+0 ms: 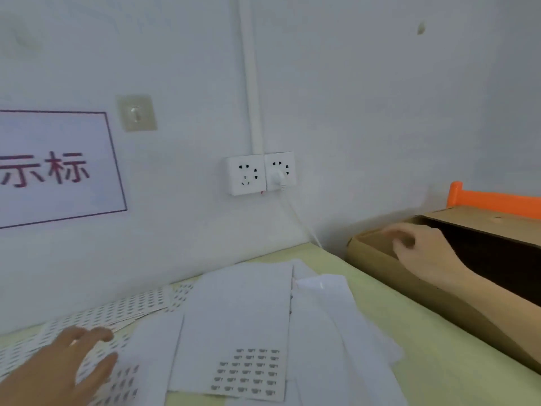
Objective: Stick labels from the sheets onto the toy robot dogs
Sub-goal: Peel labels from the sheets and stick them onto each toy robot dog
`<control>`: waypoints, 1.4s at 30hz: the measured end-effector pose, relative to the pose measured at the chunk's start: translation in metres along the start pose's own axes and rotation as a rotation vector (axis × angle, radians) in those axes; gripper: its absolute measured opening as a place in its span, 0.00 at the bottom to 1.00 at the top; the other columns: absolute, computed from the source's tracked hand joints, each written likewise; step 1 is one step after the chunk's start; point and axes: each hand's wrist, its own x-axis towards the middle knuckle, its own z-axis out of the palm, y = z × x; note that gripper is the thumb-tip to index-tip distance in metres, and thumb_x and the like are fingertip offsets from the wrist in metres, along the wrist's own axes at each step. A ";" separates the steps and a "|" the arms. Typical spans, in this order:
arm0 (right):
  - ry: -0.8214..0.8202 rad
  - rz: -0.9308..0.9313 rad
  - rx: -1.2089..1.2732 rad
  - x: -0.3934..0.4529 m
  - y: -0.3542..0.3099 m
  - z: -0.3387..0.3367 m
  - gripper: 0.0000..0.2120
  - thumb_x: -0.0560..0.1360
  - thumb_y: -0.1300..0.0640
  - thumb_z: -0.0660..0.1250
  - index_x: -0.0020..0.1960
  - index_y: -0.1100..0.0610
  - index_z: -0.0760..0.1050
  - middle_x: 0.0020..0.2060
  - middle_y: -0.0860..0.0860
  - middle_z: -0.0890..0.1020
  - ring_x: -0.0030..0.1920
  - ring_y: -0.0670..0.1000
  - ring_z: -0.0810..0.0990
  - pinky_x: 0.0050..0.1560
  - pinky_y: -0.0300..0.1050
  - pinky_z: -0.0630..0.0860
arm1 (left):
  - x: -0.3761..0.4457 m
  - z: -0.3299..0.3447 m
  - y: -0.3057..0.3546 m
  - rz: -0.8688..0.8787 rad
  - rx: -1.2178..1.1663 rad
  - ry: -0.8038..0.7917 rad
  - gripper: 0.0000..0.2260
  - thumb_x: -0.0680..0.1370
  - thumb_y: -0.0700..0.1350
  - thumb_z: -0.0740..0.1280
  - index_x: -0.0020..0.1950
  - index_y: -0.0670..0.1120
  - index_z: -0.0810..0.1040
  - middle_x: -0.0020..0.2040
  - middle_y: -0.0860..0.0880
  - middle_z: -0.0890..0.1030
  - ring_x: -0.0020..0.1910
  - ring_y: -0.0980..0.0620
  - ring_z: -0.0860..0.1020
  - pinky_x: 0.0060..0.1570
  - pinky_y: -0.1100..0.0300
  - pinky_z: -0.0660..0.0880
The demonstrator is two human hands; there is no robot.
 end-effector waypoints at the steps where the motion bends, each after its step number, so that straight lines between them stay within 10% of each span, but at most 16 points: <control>1: 0.018 -0.101 0.071 -0.010 -0.029 0.011 0.17 0.76 0.67 0.64 0.52 0.47 0.81 0.46 0.43 0.85 0.47 0.44 0.82 0.51 0.38 0.74 | -0.010 -0.009 0.000 -0.051 0.005 -0.067 0.08 0.77 0.62 0.62 0.51 0.61 0.72 0.43 0.55 0.78 0.41 0.52 0.81 0.47 0.54 0.77; 4: -0.115 -0.309 0.217 -0.049 -0.107 0.047 0.20 0.76 0.65 0.65 0.50 0.38 0.77 0.39 0.34 0.84 0.46 0.40 0.83 0.51 0.33 0.75 | -0.038 -0.035 -0.007 -0.233 0.065 -0.161 0.05 0.80 0.61 0.58 0.53 0.62 0.65 0.42 0.62 0.80 0.36 0.66 0.77 0.40 0.72 0.72; 13: -0.755 -0.617 0.128 -0.146 -0.252 0.147 0.22 0.76 0.36 0.52 0.70 0.31 0.58 0.61 0.31 0.70 0.63 0.33 0.66 0.65 0.38 0.66 | -0.081 -0.054 -0.008 -0.278 -0.242 -0.319 0.08 0.80 0.49 0.63 0.54 0.64 0.72 0.47 0.64 0.82 0.38 0.70 0.78 0.40 0.72 0.73; 22: -0.864 -0.744 -0.152 -0.195 -0.297 0.212 0.29 0.82 0.38 0.45 0.79 0.41 0.39 0.79 0.40 0.54 0.79 0.43 0.45 0.75 0.45 0.48 | -0.084 -0.081 -0.028 -0.242 -0.245 -0.448 0.17 0.80 0.52 0.60 0.69 0.62 0.70 0.69 0.59 0.73 0.68 0.59 0.69 0.69 0.55 0.68; 32: -0.817 -0.750 -0.198 -0.194 -0.293 0.214 0.24 0.82 0.37 0.45 0.77 0.34 0.49 0.78 0.34 0.46 0.79 0.41 0.43 0.73 0.42 0.49 | -0.079 -0.157 -0.036 -0.407 0.191 -0.221 0.17 0.82 0.55 0.58 0.70 0.57 0.68 0.64 0.52 0.75 0.65 0.50 0.71 0.55 0.56 0.69; 38: -0.827 -0.739 -0.177 -0.193 -0.290 0.216 0.24 0.82 0.37 0.45 0.77 0.34 0.49 0.78 0.34 0.47 0.79 0.41 0.43 0.74 0.43 0.49 | -0.073 -0.202 -0.022 -0.474 0.355 -0.705 0.11 0.80 0.55 0.65 0.60 0.55 0.75 0.60 0.51 0.74 0.54 0.50 0.74 0.53 0.57 0.70; 42: -0.830 -0.736 -0.167 -0.194 -0.290 0.216 0.24 0.82 0.37 0.44 0.77 0.34 0.49 0.78 0.34 0.47 0.79 0.41 0.44 0.75 0.45 0.50 | -0.076 -0.227 -0.030 -0.467 0.527 -0.961 0.21 0.74 0.55 0.74 0.66 0.55 0.76 0.69 0.56 0.70 0.67 0.52 0.72 0.57 0.56 0.69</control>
